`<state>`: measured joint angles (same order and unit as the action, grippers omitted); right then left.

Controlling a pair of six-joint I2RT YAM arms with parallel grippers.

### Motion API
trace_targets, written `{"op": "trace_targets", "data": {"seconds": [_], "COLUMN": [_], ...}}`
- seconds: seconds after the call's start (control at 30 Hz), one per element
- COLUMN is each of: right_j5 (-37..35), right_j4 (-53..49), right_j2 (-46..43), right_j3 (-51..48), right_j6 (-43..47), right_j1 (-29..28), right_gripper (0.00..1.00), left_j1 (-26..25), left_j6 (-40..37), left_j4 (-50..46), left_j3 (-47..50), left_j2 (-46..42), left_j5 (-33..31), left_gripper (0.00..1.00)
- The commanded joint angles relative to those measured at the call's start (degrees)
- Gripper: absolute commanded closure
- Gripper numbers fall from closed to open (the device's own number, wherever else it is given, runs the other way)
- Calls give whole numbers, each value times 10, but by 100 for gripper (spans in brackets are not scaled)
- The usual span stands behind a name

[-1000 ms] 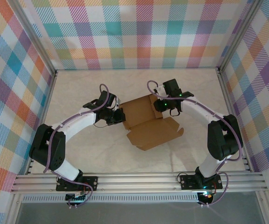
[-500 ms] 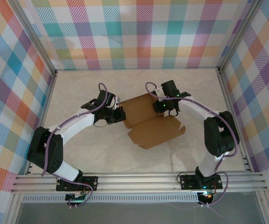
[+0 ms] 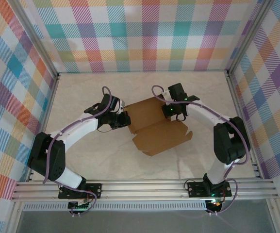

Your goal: Fold the paper box

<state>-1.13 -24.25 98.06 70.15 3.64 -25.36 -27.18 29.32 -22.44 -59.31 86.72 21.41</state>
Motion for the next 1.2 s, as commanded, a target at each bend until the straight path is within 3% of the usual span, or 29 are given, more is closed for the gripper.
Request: {"op": "trace_targets", "data": {"seconds": [0.0, 0.3, 0.33, 0.43, 0.7, 0.9, 1.1, 1.17], "right_j5": [-20, -108, -114, -111, -43, -36, -38, -36], "right_j4": [-14, -30, -31, -25, -29, -22, -25, -23], "right_j2": [-9, 6, 7, -2, -41, -74, -108, -120], "right_j3": [6, 22, 23, 21, 33, 25, 23, 22], "right_j6": [-14, -43, -47, -58, -80, -81, -94, -101], "right_j1": [-20, -31, -32, -31, -31, -31, -25, -21], "right_gripper": [99, 100, 96, 72, 61, 44, 14, 12], "left_j1": [-1, -1, -2, -2, -7, -8, -9, -9], "left_j6": [7, 9, 9, 9, -4, -1, 3, 3], "left_j4": [37, 41, 41, 41, 31, 26, 30, 31], "left_j3": [-2, -3, -3, -3, -12, -11, -12, -12], "left_j2": [-10, -5, -4, -3, -1, 6, 9, 9], "left_j5": [28, 29, 29, 30, 29, 22, 23, 25], "left_gripper": [100, 100, 100, 100, 100, 100, 100, 100]}}
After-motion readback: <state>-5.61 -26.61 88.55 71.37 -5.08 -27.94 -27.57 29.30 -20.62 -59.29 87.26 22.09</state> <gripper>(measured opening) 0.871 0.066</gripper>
